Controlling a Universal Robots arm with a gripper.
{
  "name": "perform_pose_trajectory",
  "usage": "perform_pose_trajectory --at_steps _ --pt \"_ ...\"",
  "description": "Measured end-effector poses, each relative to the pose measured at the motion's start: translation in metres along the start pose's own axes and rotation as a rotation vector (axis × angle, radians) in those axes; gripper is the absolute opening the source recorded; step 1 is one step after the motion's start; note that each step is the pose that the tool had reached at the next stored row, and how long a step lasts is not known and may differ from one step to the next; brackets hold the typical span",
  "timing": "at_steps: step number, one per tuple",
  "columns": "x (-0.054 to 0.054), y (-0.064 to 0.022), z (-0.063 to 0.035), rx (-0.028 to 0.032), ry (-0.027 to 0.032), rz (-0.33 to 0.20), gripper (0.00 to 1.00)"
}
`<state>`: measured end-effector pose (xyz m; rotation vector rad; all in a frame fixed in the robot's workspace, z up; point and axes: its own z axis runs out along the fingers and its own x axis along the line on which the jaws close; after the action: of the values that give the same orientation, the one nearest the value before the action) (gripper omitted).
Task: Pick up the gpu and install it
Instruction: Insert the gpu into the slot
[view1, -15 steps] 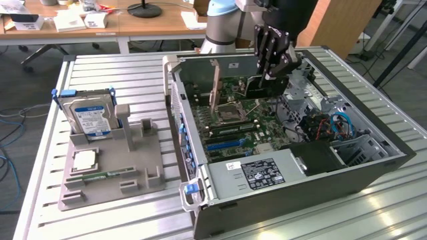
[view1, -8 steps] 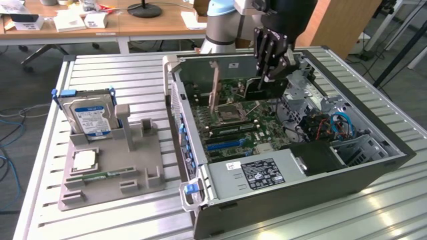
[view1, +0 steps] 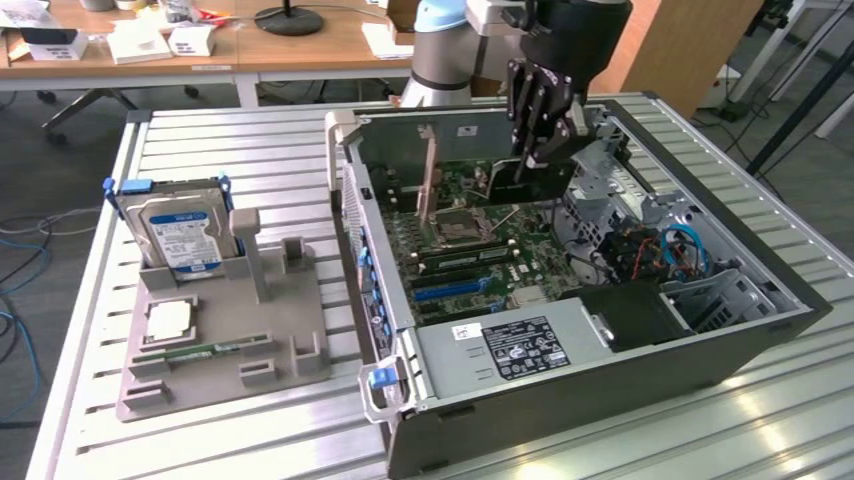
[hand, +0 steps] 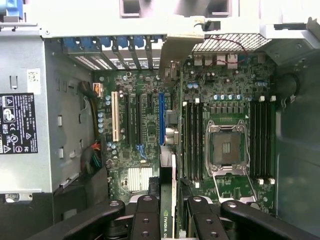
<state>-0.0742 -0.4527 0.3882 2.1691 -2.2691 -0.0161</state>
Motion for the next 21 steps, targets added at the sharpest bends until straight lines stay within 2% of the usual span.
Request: perform_pose_trajectory --at_steps 7,21 --pt "0.0001 0.0009 0.0098 -0.0001 0.0 0.005 0.26" --pt "0.0 0.0002 0.0101 -0.0032 0.0001 0.005 0.26"
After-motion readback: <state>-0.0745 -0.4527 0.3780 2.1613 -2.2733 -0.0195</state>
